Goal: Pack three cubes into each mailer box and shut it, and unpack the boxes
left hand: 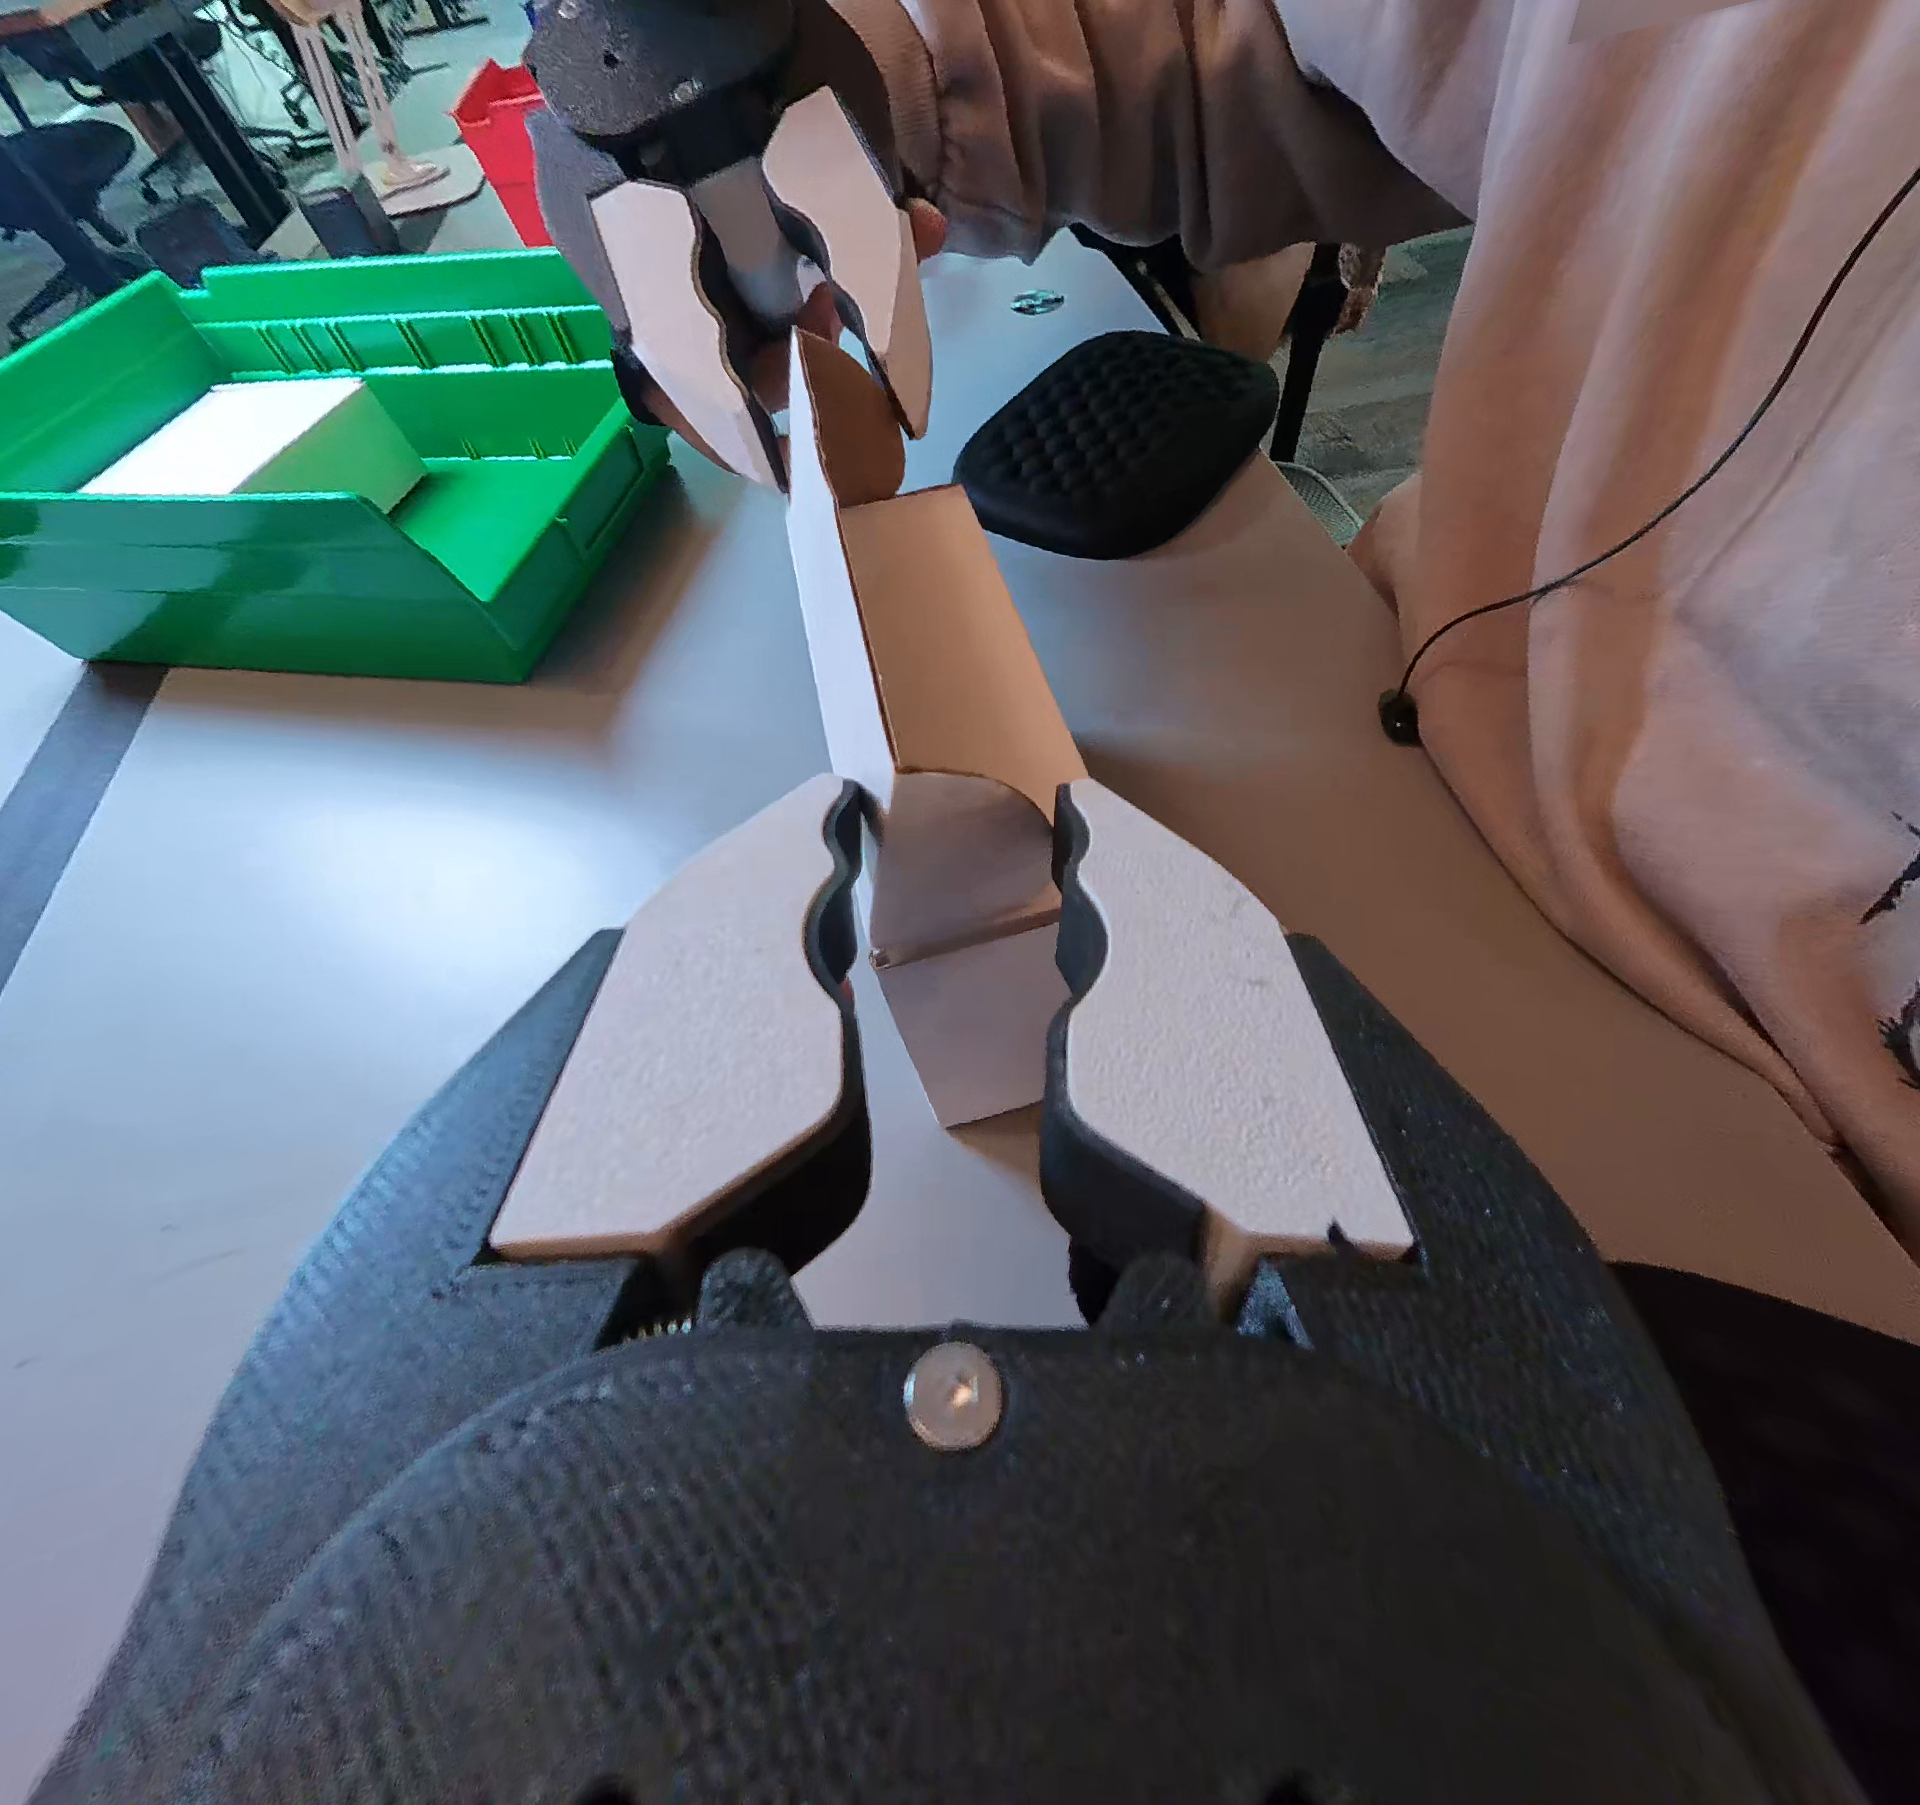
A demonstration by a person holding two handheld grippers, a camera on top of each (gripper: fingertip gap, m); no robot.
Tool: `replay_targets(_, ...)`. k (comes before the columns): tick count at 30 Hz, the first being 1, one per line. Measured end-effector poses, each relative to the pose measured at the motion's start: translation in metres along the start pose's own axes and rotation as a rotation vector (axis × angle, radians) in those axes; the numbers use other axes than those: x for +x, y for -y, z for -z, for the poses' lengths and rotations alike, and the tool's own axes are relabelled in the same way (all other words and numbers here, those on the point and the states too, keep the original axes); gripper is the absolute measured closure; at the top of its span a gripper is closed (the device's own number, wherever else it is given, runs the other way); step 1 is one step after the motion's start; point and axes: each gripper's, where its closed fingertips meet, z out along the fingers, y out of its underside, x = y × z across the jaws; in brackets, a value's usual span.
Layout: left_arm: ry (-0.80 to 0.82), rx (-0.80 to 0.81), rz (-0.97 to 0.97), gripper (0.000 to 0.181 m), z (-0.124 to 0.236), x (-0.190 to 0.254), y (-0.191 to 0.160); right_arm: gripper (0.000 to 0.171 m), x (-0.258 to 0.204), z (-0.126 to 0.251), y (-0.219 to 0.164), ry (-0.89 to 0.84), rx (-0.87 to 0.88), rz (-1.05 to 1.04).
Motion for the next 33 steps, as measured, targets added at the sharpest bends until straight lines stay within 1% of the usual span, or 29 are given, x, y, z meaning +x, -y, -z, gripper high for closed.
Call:
replay_targets(3, -0.024, -0.021, 0.005, 0.146, 0.001, 0.001, -0.001, 0.136, 0.002, 0.0, 0.0, 0.007, -0.008, -0.007)
replay_targets(7, -0.009, -0.051, -0.048, 0.145, -0.001, 0.006, -0.003, 0.136, 0.001, -0.002, -0.002, -0.018, -0.032, 0.04)
replay_targets(14, 0.104, -0.133, -0.163, 0.143, -0.007, 0.012, -0.008, 0.134, 0.001, -0.005, -0.009, -0.14, -0.136, 0.226)
replay_targets(16, 0.146, -0.135, -0.15, 0.135, -0.008, 0.013, -0.009, 0.129, -0.001, -0.005, -0.01, -0.168, -0.153, 0.259)
replay_targets(17, 0.173, -0.112, -0.136, 0.127, -0.006, 0.012, -0.005, 0.125, -0.003, -0.005, -0.01, -0.179, -0.154, 0.263)
replay_targets(18, 0.197, -0.078, -0.128, 0.126, -0.002, 0.013, 0.001, 0.122, -0.005, -0.004, -0.009, -0.19, -0.148, 0.271)
replay_targets(20, 0.262, -0.006, -0.138, 0.13, 0.006, 0.014, 0.017, 0.121, -0.011, 0.0, -0.001, -0.226, -0.105, 0.301)
replay_targets(22, 0.321, -0.014, -0.177, 0.132, 0.007, 0.019, 0.024, 0.121, -0.017, 0.003, 0.006, -0.278, -0.079, 0.354)
replay_targets(25, 0.335, -0.14, -0.219, 0.133, -0.006, 0.031, 0.008, 0.123, -0.027, -0.002, 0.005, -0.343, -0.091, 0.432)
replay_targets(26, 0.344, -0.171, -0.23, 0.129, -0.011, 0.034, 0.001, 0.125, -0.028, -0.004, 0.001, -0.365, -0.107, 0.455)
replay_targets(27, 0.365, -0.187, -0.252, 0.131, -0.014, 0.034, -0.004, 0.124, -0.028, -0.007, -0.005, -0.383, -0.132, 0.472)
replay_targets(29, 0.396, -0.204, -0.275, 0.142, -0.018, 0.035, -0.013, 0.127, -0.031, -0.013, -0.015, -0.404, -0.152, 0.498)
replay_targets(31, 0.437, -0.207, -0.302, 0.147, -0.02, 0.034, -0.022, 0.126, -0.031, -0.02, -0.025, -0.429, -0.18, 0.493)
replay_targets(33, 0.497, -0.174, -0.342, 0.152, -0.02, 0.032, -0.022, 0.127, -0.03, -0.021, -0.026, -0.463, -0.153, 0.499)
